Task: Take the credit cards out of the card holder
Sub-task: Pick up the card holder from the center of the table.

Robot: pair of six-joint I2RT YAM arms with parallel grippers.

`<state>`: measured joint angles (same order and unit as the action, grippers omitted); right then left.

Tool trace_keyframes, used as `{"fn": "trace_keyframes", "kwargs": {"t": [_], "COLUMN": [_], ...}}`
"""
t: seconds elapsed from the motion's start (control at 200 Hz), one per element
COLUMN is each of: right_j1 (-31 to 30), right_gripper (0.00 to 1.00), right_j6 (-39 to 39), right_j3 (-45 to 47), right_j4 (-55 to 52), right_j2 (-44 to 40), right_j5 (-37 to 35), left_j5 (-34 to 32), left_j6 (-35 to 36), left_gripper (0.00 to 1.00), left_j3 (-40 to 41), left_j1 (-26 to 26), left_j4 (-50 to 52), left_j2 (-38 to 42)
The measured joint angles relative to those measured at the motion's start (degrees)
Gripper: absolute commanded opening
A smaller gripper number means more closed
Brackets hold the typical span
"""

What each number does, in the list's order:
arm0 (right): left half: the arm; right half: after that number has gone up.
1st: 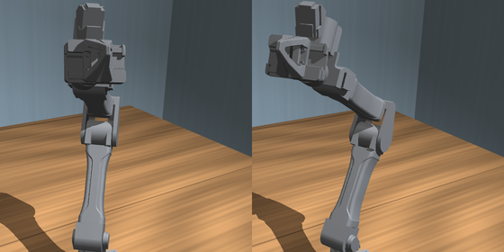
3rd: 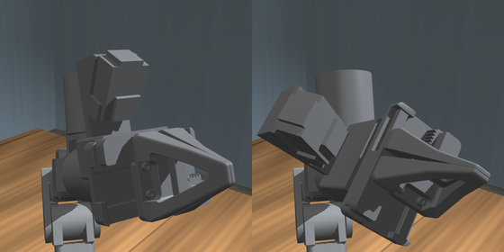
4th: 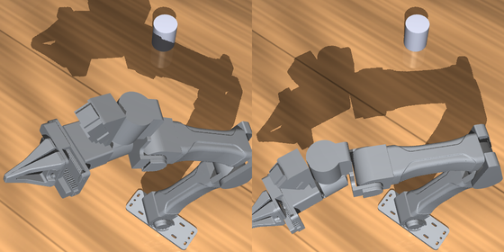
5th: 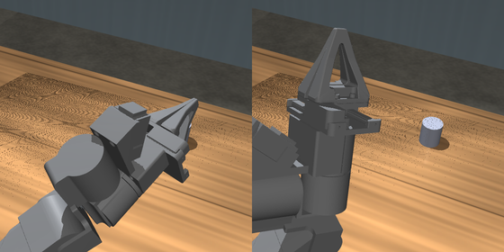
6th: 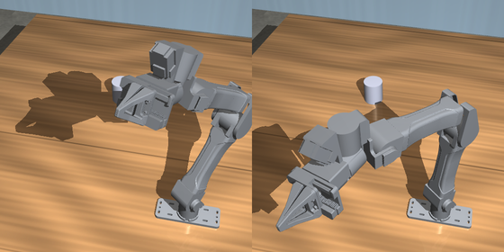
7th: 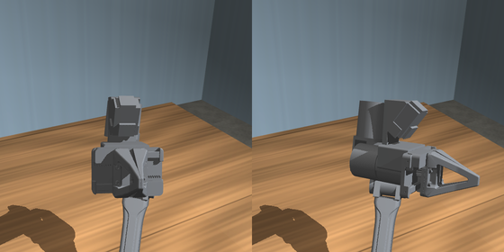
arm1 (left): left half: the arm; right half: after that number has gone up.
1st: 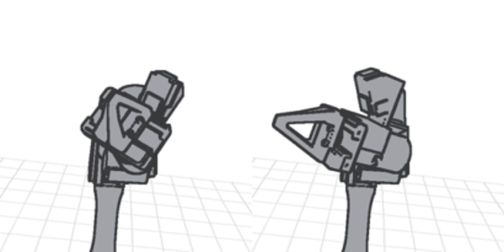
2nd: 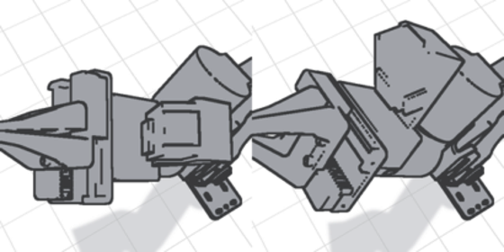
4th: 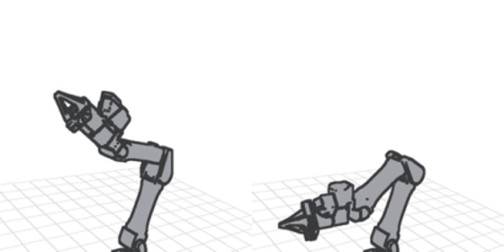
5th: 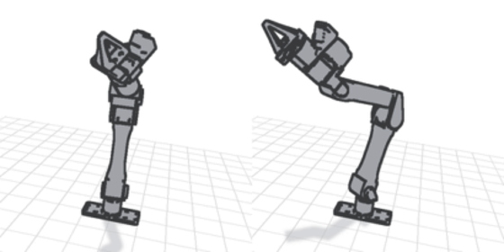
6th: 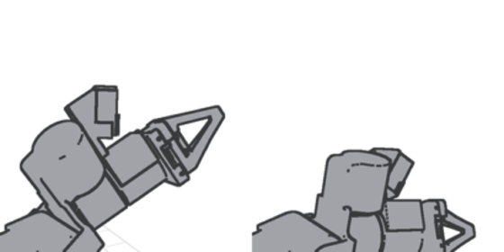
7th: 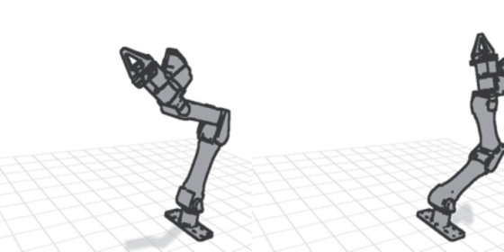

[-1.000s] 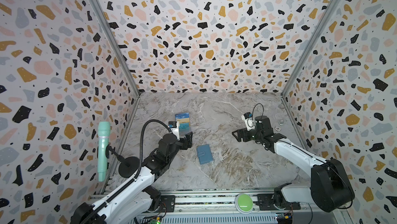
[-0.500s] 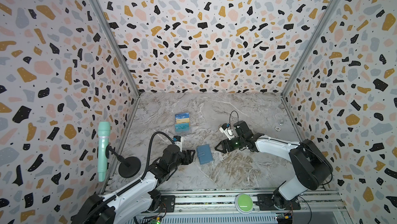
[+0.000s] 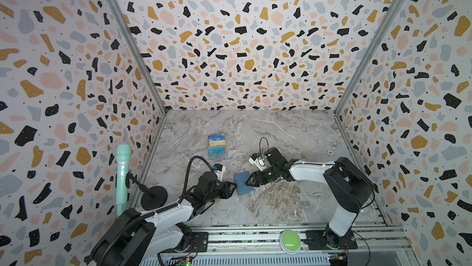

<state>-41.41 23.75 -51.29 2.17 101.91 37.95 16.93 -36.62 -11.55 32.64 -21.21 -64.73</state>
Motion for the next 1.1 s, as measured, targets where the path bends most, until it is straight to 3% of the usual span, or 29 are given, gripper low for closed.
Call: {"fn": "trace_keyframes", "kwargs": {"t": [0.471, 0.716, 0.906, 1.101], "right_j1": [-0.61, -0.26, 0.37, 0.81], "right_gripper": [0.59, 0.57, 0.54, 0.42], "right_j6": [3.43, 7.45, 12.41, 15.02], "right_j3": [-1.77, -1.22, 1.25, 2.56], "right_j4": [3.10, 8.61, 16.68, 20.59], "right_j2": [3.72, 4.57, 4.55, 4.55], "right_j5": [3.04, 7.26, 11.85, 14.10], "left_j5": [2.19, 2.14, 2.45, 2.60], "left_j6": [0.00, 1.68, 1.88, 1.86], "left_gripper": [0.39, 0.30, 0.29, 0.28], "left_j3": [1.95, 1.40, 1.31, 1.31], "left_j1": [0.07, 0.02, 0.02, 0.02], "left_j4": [-5.49, -11.78, -16.06, -16.90], "left_j2": [-5.42, -11.02, -14.21, -14.73]}}
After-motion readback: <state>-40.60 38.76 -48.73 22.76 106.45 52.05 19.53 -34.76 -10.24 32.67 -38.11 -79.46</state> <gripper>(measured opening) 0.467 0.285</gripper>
